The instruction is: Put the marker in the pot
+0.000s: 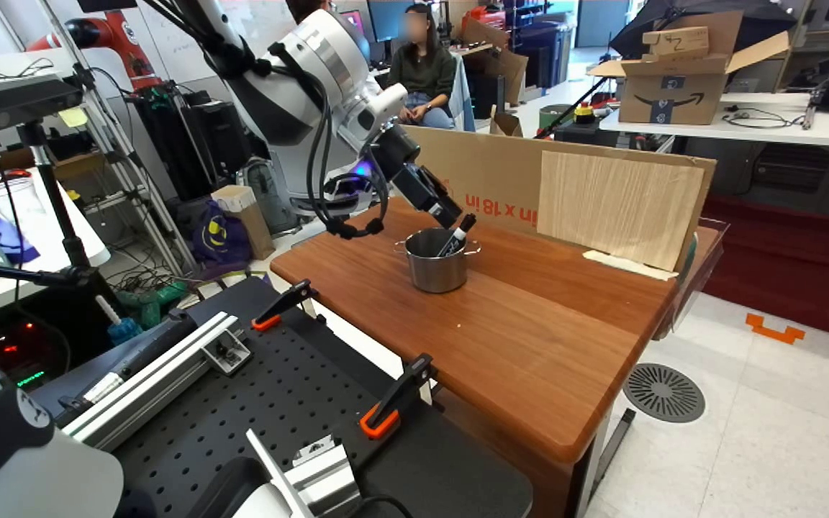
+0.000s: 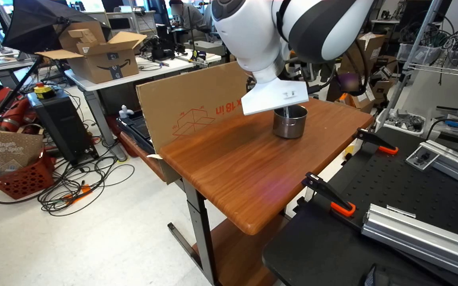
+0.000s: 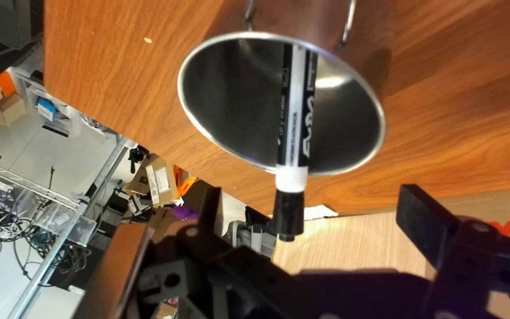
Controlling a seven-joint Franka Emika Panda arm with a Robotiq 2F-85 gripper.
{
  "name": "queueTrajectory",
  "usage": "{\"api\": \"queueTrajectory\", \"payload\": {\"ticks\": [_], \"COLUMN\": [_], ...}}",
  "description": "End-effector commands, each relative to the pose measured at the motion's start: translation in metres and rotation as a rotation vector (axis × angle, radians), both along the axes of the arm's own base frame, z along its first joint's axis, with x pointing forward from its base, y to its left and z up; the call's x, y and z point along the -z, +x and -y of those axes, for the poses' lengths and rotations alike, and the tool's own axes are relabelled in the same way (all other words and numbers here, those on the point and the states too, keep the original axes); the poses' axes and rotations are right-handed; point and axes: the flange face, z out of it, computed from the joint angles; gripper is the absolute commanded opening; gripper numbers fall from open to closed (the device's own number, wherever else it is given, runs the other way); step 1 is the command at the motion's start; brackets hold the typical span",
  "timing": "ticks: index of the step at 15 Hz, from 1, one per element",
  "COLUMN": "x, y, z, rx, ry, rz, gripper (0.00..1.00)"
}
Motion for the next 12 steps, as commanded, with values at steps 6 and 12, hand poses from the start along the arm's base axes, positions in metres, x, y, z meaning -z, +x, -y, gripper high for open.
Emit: {"api": "queueTrajectory", "payload": {"ticks": [6,12], "x": [-0.05,-0.071], "y": [-0.043,-0.047], "z": [-0.032,-0.041], "rx": [-0.281,-0.403], "ry": [0.172,0.238], "rz": [-0.28,-0.371], "gripper": [1.0,1.0]}}
